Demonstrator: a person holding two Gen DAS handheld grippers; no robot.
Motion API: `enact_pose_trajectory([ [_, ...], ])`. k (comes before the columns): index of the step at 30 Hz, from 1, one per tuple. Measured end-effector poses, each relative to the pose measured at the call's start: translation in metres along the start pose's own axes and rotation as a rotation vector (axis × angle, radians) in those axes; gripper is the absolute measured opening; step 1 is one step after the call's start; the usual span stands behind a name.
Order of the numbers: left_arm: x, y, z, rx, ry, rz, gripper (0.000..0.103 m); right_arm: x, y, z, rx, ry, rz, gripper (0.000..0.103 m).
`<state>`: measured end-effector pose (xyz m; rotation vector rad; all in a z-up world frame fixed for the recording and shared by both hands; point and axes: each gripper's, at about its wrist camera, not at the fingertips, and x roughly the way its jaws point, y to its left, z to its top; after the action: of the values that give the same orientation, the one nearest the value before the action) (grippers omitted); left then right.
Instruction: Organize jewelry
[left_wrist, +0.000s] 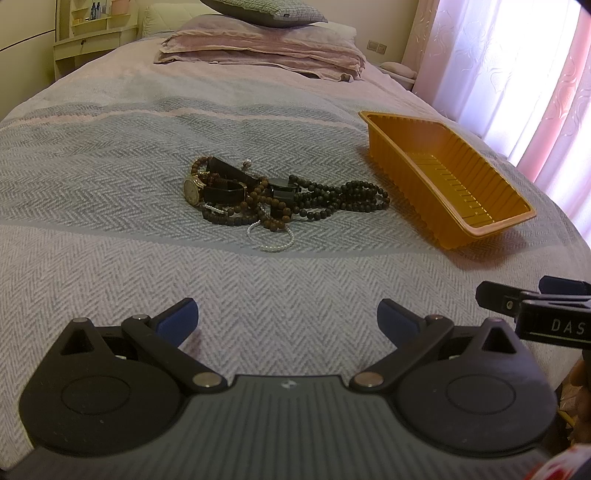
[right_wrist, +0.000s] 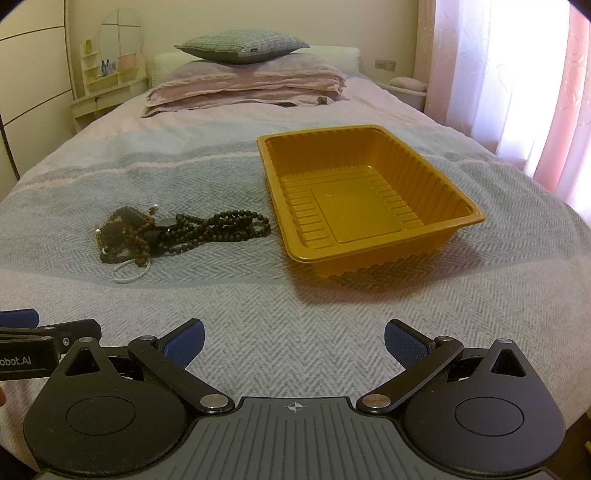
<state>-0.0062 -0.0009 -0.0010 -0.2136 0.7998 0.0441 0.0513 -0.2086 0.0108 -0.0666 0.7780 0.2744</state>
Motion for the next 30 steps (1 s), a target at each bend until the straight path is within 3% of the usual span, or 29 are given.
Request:
enact_pose_trajectory([
  [12,0.004,0.007,0.010,-0.029,-0.002,-0.024,0.102,-0.002,-0.025,0.010,0.077,-0.044,0.000,0.103],
  [18,0.013,0.011,0.021,-0.047,-0.004,-0.037,0.102,-0.004,-0.073,0.031,0.167,-0.133,-0.018,0.102],
  [24,0.026,0.017,0.028,-0.073,-0.022,-0.050,0.102,0.012,-0.132,0.057,0.163,-0.220,-0.104,0.101],
  [26,0.030,0.018,0.030,-0.088,-0.022,-0.062,0.102,0.022,-0.152,0.065,0.174,-0.233,-0.111,0.084],
  [30,0.042,0.016,0.031,-0.097,-0.003,-0.072,0.102,0.051,-0.188,0.074,0.224,-0.225,-0.077,0.074],
])
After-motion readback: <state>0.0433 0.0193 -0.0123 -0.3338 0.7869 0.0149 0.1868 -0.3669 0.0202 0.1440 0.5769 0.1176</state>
